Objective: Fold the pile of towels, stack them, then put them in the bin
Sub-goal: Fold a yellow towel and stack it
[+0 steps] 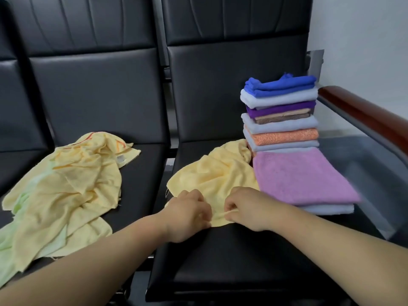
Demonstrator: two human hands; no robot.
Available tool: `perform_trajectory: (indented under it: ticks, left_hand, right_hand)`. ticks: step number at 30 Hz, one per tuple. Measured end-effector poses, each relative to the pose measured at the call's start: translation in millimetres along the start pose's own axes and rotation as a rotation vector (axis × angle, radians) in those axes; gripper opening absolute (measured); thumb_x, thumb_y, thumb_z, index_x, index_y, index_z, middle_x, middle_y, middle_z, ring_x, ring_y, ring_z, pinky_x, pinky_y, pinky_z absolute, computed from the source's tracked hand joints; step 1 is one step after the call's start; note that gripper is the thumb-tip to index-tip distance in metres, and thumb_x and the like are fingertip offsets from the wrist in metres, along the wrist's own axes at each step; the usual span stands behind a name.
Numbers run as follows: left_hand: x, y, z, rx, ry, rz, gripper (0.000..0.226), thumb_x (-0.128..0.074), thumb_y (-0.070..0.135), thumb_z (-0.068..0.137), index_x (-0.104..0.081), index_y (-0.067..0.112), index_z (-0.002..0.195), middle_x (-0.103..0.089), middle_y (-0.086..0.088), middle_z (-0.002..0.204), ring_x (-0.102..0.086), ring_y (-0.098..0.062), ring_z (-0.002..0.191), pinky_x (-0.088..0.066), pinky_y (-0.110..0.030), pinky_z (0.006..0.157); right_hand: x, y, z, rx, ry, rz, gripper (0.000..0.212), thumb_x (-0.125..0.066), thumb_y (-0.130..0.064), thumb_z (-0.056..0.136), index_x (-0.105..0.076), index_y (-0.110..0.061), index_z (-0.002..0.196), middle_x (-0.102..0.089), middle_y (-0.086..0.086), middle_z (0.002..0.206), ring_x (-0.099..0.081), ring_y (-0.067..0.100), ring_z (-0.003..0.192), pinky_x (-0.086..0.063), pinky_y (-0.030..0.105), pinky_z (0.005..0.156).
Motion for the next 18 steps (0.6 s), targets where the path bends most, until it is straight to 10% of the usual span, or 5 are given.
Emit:
perform_trajectory:
  ticks: [9, 18]
  left_hand:
    - [72.5, 1.9, -7.0, 0.119, 0.200, -0.883, 0.008, -0.059, 0.025, 0.078, -0.060, 0.023, 0.071, -0.057, 0.002, 0.076, -0.051, -0.015, 0.076, -0.041, -0.032, 0.074]
    - [85.7, -11.2, -17.7, 0.400, 0.443, -1.505, 0.006, -0.050, 0.011, 0.077, -0.050, 0.011, 0.070, -0.041, -0.008, 0.072, -0.042, -0.027, 0.076, -0.038, -0.044, 0.073]
  right_hand:
    - [42.2, -16.7, 0.3, -0.017, 0.315, 0.669, 0.010, -0.054, -0.034, 0.104, -0.061, -0.030, 0.099, -0.057, -0.009, 0.074, -0.050, 0.008, 0.062, -0.043, 0.027, 0.059]
    - [48.1, -29.7, -13.0, 0.028, 0.360, 0.375, 0.015, -0.064, -0.019, 0.091, -0.060, -0.032, 0.096, -0.065, -0.006, 0.087, -0.064, 0.017, 0.080, -0.057, 0.043, 0.074]
Point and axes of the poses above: each hand's wrist, its own z-axis towards the middle knuckle, its own x-axis out of the back of the hand, y = z × x, the point moved 3 cm from there along z, towards the middle knuckle
